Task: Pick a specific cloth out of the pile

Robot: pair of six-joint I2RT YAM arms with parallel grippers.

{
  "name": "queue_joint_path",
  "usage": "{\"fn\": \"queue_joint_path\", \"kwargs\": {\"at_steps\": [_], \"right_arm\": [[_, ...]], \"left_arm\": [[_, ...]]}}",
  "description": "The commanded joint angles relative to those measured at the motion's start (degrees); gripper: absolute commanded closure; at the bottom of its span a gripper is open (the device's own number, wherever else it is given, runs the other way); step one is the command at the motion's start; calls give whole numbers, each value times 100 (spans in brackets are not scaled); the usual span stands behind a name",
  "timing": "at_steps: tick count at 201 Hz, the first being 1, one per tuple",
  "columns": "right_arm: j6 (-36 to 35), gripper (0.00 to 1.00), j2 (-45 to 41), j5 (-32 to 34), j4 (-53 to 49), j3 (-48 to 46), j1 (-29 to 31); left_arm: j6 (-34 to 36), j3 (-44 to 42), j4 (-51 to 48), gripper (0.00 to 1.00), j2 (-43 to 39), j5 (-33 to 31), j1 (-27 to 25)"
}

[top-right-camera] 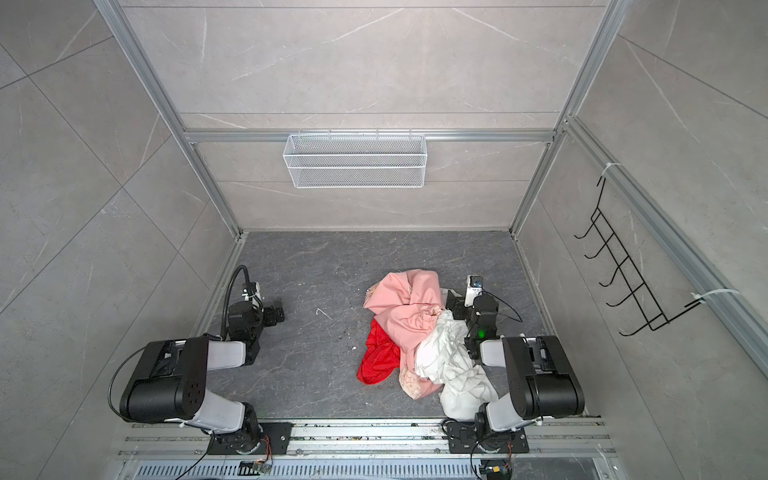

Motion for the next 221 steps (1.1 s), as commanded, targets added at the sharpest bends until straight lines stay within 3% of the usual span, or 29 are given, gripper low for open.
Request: {"fn": "queue_joint_path", "kwargs": {"at_steps": [1, 118, 138, 162, 187, 221], "right_arm": [[51, 0, 37, -87, -16, 34, -16], [9, 0, -28, -119, 65, -31, -10], [15, 0, -266, -113, -294, 72, -6], [56, 0, -755, 9, -837, 159, -12], [131, 0, -1375, 157, -2069, 635, -11], [205, 0, -1637, 268, -2725, 1071, -13]], "left_arm": [[-63, 84, 260, 0, -39, 84, 38], [-54, 86, 255, 0, -45, 44, 3], [-24, 94, 286, 0, -59, -51, -43], [38, 386, -386, 0, -314, -472, -249], [236, 783, -1397, 0, -678, -347, -381], [173, 1172, -2316, 0, -1136, -430, -509]]}}
